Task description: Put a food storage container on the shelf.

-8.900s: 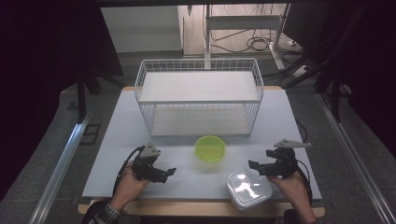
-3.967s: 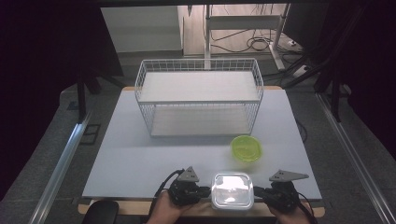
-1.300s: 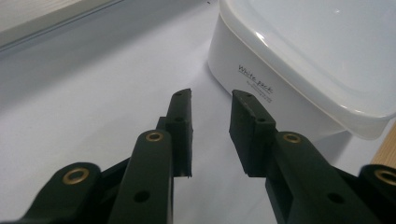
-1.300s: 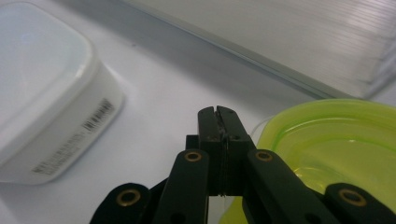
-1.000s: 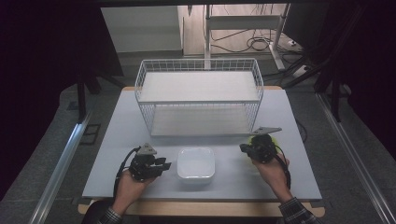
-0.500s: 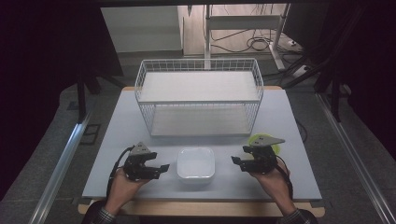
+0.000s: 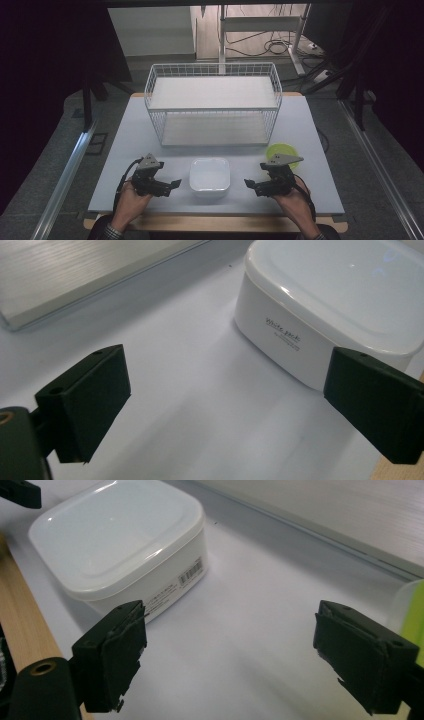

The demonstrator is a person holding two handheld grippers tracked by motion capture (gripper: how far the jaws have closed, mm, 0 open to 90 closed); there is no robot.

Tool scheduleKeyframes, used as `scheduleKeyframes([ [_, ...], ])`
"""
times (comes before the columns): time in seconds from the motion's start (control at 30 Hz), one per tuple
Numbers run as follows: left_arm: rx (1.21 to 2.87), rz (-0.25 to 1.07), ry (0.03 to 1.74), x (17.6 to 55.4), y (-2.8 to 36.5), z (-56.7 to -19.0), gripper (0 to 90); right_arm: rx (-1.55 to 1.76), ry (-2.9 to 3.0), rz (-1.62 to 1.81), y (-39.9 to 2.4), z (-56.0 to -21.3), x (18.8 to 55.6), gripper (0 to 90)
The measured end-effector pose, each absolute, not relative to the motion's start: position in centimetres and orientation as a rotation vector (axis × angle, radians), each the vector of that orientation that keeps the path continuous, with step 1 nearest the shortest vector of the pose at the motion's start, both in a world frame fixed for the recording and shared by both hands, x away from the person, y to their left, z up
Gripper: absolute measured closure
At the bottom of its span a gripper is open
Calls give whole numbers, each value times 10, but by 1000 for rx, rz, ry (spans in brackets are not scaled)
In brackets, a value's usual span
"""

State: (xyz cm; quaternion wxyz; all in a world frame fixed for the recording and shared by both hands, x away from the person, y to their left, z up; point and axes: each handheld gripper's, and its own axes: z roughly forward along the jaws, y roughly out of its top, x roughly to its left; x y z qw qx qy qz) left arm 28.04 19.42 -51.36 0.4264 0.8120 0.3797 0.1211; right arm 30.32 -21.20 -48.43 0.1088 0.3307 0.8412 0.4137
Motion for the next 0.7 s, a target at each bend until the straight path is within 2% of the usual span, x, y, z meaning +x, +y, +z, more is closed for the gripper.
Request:
scheduleKeyframes([
  [0.5, 2028, 267, 914, 282, 181, -505, 22, 920, 2556, 1244, -184, -486, 305, 79],
  [0.6, 1992, 192, 889, 286, 177, -502, 33, 932, 2565, 1273, -177, -484, 306, 52],
  [0.7, 1999, 183, 873, 289, 173, -501, 38, 945, 2575, 1283, -174, -483, 309, 43],
])
